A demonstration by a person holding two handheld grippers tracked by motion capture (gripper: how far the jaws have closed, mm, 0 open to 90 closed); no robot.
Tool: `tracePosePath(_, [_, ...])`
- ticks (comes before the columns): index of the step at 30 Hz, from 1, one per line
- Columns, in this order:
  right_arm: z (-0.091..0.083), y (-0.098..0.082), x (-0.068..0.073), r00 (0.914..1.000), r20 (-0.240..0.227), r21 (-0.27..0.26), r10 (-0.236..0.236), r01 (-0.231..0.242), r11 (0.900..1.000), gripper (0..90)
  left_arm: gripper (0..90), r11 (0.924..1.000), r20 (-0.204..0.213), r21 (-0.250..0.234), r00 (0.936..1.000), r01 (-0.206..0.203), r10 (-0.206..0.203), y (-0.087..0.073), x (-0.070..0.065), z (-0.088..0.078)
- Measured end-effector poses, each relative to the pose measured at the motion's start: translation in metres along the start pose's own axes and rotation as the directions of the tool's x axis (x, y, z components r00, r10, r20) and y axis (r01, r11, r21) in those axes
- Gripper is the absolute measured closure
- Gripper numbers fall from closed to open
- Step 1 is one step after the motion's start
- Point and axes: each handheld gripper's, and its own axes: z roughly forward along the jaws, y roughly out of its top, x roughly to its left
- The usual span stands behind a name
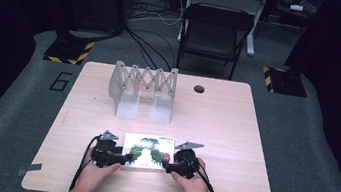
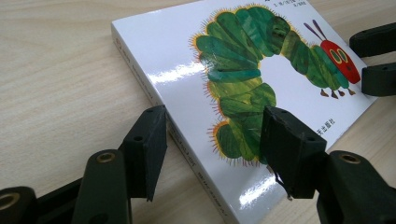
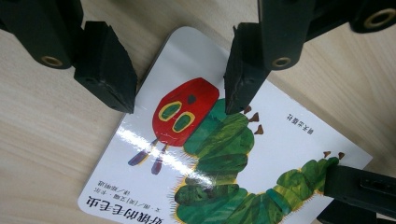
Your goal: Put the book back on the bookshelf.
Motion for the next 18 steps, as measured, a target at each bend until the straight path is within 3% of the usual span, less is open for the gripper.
tracePosePath(2, [-0.003, -0.001, 0.0, 0.9998, 0.008, 0.008, -0.019, 0.019, 1.0, 44.5, 41.2, 0.9998, 0.008, -0.002, 0.9998, 0.019, -0.018, -0.002, -0.004, 0.001])
tracePosePath(5, [-0.006, -0.004, 0.003, 0.9999, 0.014, 0.018, 0.001, -0.002, 1.0, 44.5, 41.2, 0.9998, 0.008, -0.005, 0.9998, 0.02, -0.02, -0.003, -0.008, 0.001])
tracePosePath(6, [-0.009, -0.007, 0.004, 0.9998, 0.02, 0.023, 0.0, -0.001, 1.0, 44.5, 41.2, 0.9999, 0.013, 0.007, 0.9998, -0.012, 0.012, -0.004, -0.01, 0.0])
tracePosePath(11, [-0.015, -0.013, 0.005, 0.9991, 0.032, 0.022, -0.028, 0.028, 0.999, 44.5, 41.2, 1.0, 0.018, 0.003, 0.9998, 0.004, -0.004, -0.008, -0.019, 0.001])
tracePosePath(18, [-0.024, -0.02, 0.009, 0.9977, 0.048, 0.031, -0.046, 0.045, 0.999, 44.5, 41.6, 0.9992, 0.018, 0.028, 0.9995, -0.028, 0.028, -0.013, -0.033, -0.004])
